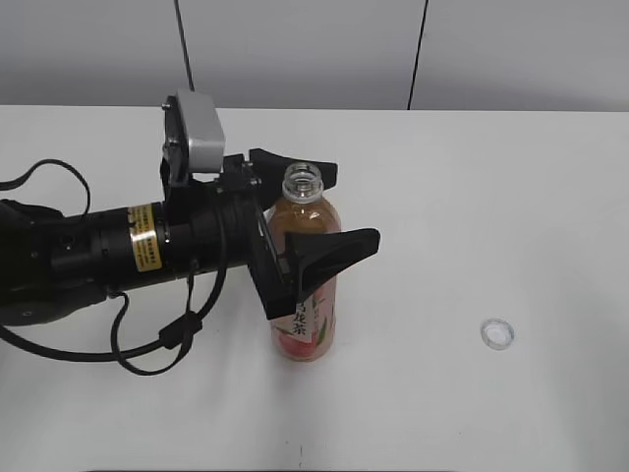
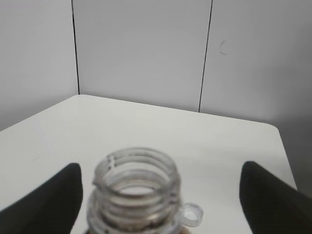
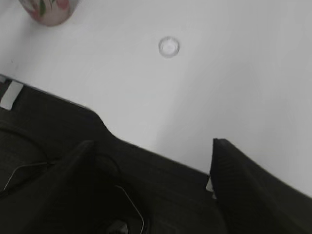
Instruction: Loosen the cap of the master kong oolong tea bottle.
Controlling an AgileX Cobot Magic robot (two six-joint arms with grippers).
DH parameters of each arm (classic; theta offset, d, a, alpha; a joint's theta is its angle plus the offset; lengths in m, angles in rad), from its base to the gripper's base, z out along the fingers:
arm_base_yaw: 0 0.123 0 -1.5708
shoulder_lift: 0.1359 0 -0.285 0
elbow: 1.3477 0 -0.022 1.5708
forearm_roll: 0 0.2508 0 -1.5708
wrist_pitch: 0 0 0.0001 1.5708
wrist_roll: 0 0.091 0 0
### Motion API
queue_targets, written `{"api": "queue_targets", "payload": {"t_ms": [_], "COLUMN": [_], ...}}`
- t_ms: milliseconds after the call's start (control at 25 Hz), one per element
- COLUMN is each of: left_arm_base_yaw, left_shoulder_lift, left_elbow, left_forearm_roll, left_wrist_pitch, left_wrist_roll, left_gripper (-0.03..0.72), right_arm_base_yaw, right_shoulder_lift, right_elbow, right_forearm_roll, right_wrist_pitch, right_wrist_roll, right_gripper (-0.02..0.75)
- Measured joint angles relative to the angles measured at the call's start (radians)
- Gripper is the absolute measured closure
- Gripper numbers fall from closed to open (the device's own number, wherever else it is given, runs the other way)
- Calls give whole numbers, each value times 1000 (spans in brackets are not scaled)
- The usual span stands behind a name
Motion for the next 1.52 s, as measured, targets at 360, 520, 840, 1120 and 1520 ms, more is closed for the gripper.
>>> {"api": "queue_targets", "payload": {"t_ms": [360, 520, 840, 1120, 1520], "left_arm_base_yaw": [0, 0, 0, 0, 0], "left_shoulder_lift": [-10, -60, -177, -322, -612], "left_elbow": [1, 2, 2, 2, 3], "left_forearm_roll": [-1, -4, -15, 0, 102], "left_wrist_pitch": [0, 1, 51, 177, 463], "left_wrist_roll": [-30, -42, -93, -237, -414], "left_gripper": [95, 97, 97, 97, 97], "right_arm_base_yaw": [0, 0, 0, 0, 0], "right_shoulder_lift": [0, 0, 0, 0, 0], "right_elbow": [5, 5, 5, 5, 5], "right_forearm_roll": [9, 9, 9, 9, 9], "right_wrist_pitch": [18, 19, 19, 19, 19], "right_wrist_roll": [-11, -11, -11, -11, -11], "right_gripper": [214, 214, 214, 214, 214]}}
